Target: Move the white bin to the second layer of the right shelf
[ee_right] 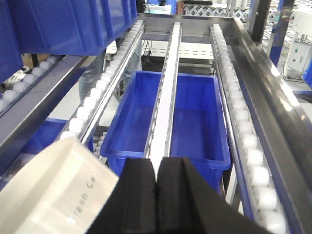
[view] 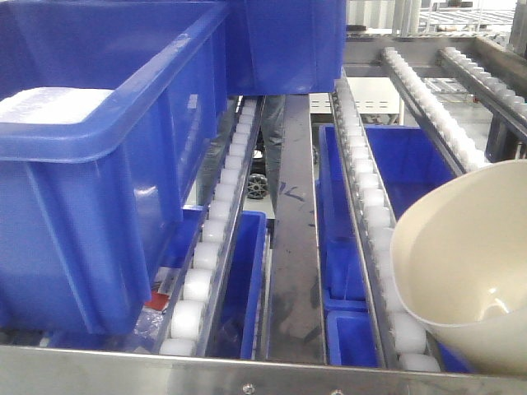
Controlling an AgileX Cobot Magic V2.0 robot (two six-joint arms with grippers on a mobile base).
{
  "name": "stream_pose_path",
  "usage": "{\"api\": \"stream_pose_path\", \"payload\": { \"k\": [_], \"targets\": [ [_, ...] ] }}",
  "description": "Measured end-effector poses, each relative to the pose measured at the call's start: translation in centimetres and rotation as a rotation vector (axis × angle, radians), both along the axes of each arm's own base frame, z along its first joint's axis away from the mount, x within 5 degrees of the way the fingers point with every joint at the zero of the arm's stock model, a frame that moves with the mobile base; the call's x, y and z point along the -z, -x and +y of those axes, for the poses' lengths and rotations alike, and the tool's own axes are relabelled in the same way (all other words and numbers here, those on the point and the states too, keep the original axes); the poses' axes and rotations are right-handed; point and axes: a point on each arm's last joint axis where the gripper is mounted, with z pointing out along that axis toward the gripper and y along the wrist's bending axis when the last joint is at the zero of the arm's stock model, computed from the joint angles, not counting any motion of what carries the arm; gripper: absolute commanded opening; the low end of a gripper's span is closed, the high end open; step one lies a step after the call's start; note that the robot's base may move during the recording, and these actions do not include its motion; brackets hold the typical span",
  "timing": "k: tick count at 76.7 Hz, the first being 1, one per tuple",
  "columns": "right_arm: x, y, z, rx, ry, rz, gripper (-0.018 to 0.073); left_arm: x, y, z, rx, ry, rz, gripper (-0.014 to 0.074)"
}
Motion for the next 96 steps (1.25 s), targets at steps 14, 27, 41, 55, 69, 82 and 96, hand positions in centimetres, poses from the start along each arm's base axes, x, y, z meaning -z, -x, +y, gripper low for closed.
{"api": "stream_pose_path", "payload": {
  "k": [14, 27, 41, 55, 69, 82, 96],
  "targets": [
    [0.13, 0.06, -0.01, 0.001, -0.001, -0.008, 0.0049, 0.0, 0.0, 0.0, 0.0, 0.0, 0.0, 0.0085],
    [0.11, 0.06, -0.01, 0.001, -0.003, -0.01, 0.0049, 0.0, 0.0, 0.0, 0.0, 0.0, 0.0, 0.0085],
    [0.11, 0.06, -0.01, 0.001, -0.003, -0.01, 0.0049, 0.0, 0.0, 0.0, 0.0, 0.0, 0.0, 0.0085],
    [0.11, 0.06, -0.01, 0.001, -0.003, -0.01, 0.0049, 0.0, 0.0, 0.0, 0.0, 0.0, 0.0, 0.0085],
    [0.11, 0.06, -0.01, 0.001, -0.003, -0.01, 0.0049, 0.0, 0.0, 0.0, 0.0, 0.0, 0.0, 0.0085],
    [0.11, 0.06, -0.01, 0.001, -0.003, -0.01, 0.0049, 0.0, 0.0, 0.0, 0.0, 0.0, 0.0, 0.0085],
    [0.11, 0.06, -0.01, 0.001, -0.003, -0.01, 0.0049, 0.0, 0.0, 0.0, 0.0, 0.0, 0.0, 0.0085]
  ]
}}
